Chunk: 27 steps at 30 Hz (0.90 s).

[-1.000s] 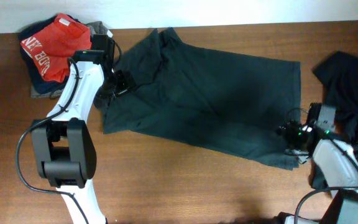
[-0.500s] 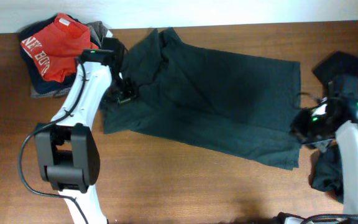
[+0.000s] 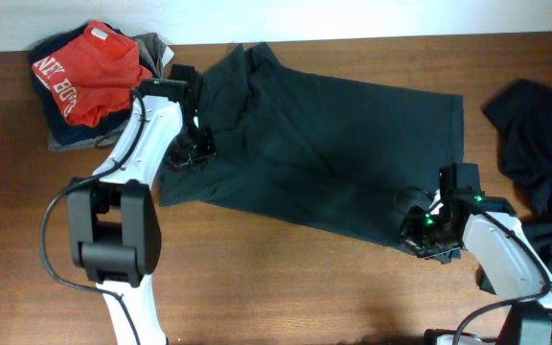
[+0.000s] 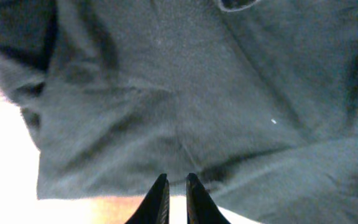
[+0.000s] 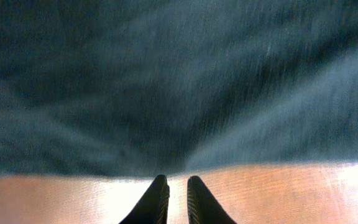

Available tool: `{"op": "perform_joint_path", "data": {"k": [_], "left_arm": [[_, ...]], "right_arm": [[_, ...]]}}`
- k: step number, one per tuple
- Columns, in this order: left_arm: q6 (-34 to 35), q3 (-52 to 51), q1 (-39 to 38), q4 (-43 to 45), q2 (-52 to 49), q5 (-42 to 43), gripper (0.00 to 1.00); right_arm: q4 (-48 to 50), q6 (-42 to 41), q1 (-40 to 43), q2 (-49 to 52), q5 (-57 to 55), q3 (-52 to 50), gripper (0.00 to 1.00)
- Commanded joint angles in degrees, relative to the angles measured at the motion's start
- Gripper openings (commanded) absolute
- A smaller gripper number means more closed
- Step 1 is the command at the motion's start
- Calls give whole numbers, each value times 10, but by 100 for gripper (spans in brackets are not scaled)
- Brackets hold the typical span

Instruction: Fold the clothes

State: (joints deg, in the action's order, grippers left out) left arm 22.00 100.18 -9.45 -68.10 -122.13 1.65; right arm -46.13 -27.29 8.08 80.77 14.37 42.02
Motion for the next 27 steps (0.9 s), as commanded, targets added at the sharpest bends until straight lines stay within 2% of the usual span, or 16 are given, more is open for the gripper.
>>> {"op": "perform_joint_path", "data": {"k": [1, 3, 6, 13, 19, 20, 22, 27], "left_arm": [[-11, -1, 2, 6, -21, 0, 8], [-11, -1, 3, 8, -31, -4, 1], [-9, -2, 6, 8, -47, -5, 1], [-9, -4, 26, 10, -90, -17, 1], [-9, -5, 62, 1, -117, -17, 1], [-9, -6, 66, 1, -119, -17, 2], [-2, -10, 75, -2, -120, -17, 13], [36, -33, 92, -19, -120, -16, 16]], "right_arm": [[28, -24, 12, 13, -16, -7, 16], [38, -35, 15, 24, -27, -7, 16], [47, -58, 15, 45, -55, -7, 12], [50, -73, 29, 106, -80, -7, 9], [46, -61, 113, 134, -82, -7, 8], [45, -60, 122, 134, -82, -7, 8], [46, -59, 142, 134, -75, -7, 8], [53, -56, 176, 134, -71, -7, 9]]}}
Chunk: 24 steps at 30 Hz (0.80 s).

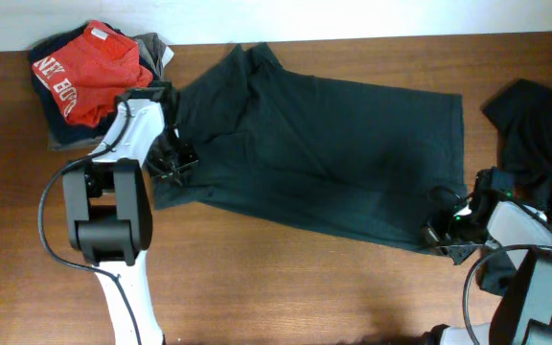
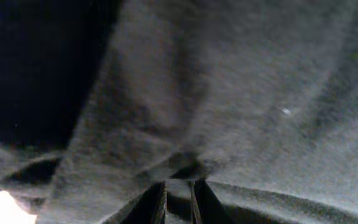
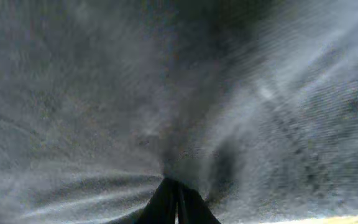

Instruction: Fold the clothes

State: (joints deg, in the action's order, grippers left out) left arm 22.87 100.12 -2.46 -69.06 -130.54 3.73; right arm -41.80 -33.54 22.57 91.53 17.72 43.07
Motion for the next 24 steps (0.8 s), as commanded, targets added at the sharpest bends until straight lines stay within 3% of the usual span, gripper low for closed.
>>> {"op": "perform_joint_path", "data": {"k": [1, 8, 19, 24], "left_arm": [[32, -43, 24, -13, -36, -37, 16], [46, -116, 25, -13, -36, -35, 15], [46, -216, 9, -4, -30, 41, 10], [98, -292, -9, 41, 17, 41, 10]], "right_arm": [[14, 7, 41, 26, -105, -17, 8], [14, 19, 95, 26, -105, -6, 8], [-50, 33, 126, 26, -109, 94, 8], [-76, 31, 128, 26, -109, 145, 8]]}}
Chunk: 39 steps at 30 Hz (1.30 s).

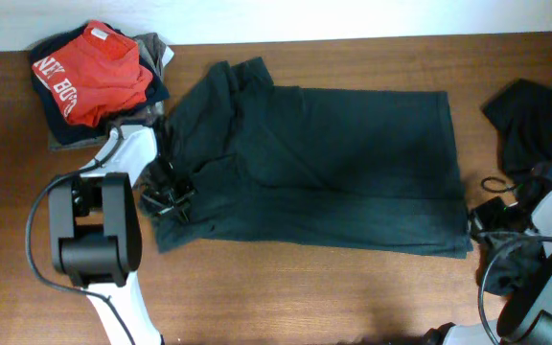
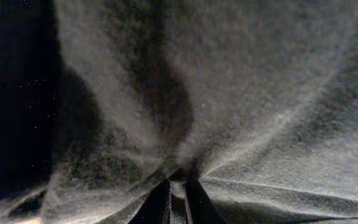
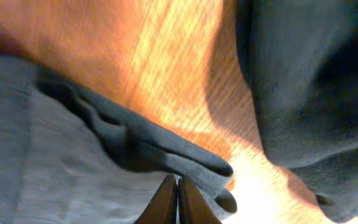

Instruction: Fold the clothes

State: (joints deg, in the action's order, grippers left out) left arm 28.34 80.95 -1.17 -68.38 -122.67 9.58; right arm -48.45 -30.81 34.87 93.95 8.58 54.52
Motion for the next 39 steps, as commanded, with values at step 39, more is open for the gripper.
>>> {"op": "perform_joint_path", "data": {"k": [39], "left_arm": [[-6, -96, -26, 91, 122, -23, 5]], "right_arm": [[-46, 33, -148, -7, -40, -25, 5]]}}
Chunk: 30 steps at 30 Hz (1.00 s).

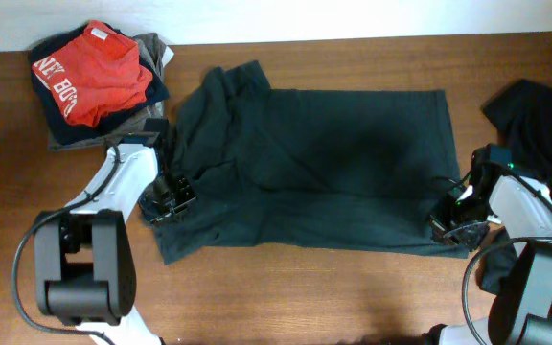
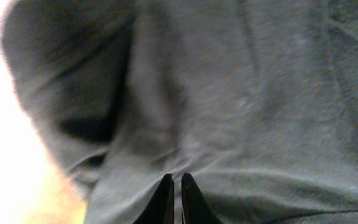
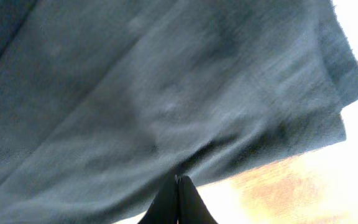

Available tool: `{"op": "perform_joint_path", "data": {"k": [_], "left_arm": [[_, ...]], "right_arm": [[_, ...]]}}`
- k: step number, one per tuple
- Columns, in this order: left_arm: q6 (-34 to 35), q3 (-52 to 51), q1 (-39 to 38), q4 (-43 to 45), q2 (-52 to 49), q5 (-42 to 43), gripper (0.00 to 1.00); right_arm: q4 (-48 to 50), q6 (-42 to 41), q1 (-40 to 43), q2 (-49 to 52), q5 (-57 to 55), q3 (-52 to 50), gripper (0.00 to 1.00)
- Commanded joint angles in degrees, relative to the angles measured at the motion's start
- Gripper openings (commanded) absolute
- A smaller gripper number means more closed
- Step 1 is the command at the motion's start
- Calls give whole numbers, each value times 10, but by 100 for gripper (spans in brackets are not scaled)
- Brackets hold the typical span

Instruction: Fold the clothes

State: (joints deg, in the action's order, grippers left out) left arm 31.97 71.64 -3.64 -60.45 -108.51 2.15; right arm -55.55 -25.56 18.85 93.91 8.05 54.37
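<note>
A dark green T-shirt (image 1: pixel 333 163) lies spread flat across the middle of the table, with its collar end bunched at the left. My left gripper (image 1: pixel 166 203) sits at the shirt's left edge. In the left wrist view its fingertips (image 2: pixel 174 183) are pinched together, and folds of cloth (image 2: pixel 229 112) run into them. My right gripper (image 1: pixel 447 222) is at the shirt's lower right corner. The right wrist view shows it (image 3: pixel 178 182) shut on the hem (image 3: pixel 272 143), just above bare wood.
A stack of folded clothes topped by a red shirt (image 1: pixel 89 62) sits at the back left corner. A crumpled dark garment (image 1: pixel 544 125) lies at the right edge, close behind my right arm. Bare wooden table (image 1: pixel 305 297) runs along the front.
My right gripper was just off the shirt's right edge and is now further left, on its lower right corner. The left gripper and the shirt have barely shifted.
The shirt first lay slanted, with my left gripper near its upper left and my right at the lower right hem. Then both grippers were in the cloth further out. By 1.3 s ago it lay straight and flat, and it still does.
</note>
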Motion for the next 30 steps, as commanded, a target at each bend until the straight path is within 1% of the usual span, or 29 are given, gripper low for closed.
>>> {"op": "perform_joint_path", "data": {"k": [1, 3, 8, 11, 13, 19, 22, 23, 26, 30], "left_arm": [[-44, -3, -1, 15, -25, 56, 4], [-44, -3, -1, 20, -39, 58, 2], [-45, -3, 0, 25, -72, 54, 2], [-44, -3, 2, 30, -84, 38, 2], [-44, -3, 3, 34, -85, 15, 3], [-42, -3, 12, 55, -85, 4, 3], [-42, -3, 18, 60, -85, 3, 4], [-42, -3, 21, 60, -85, 1, 8], [-43, -3, 31, 59, -85, -16, 10], [-49, -3, 48, 58, -85, -22, 10]], "right_arm": [[35, -19, 16, -6, -34, -28, 5], [51, -20, 22, -6, -32, -38, 5], [55, -35, 31, -5, -45, -40, 5], [57, -41, 50, -3, -56, -40, 10], [58, -39, 64, 3, -56, -40, 11], [75, -32, 86, 49, -44, -40, 9], [95, -33, 87, 78, -42, -40, 5], [102, -33, 87, 86, -43, -40, 5], [109, -39, 92, 99, -58, -39, 4], [110, -39, 114, 100, -93, -30, 4]]}}
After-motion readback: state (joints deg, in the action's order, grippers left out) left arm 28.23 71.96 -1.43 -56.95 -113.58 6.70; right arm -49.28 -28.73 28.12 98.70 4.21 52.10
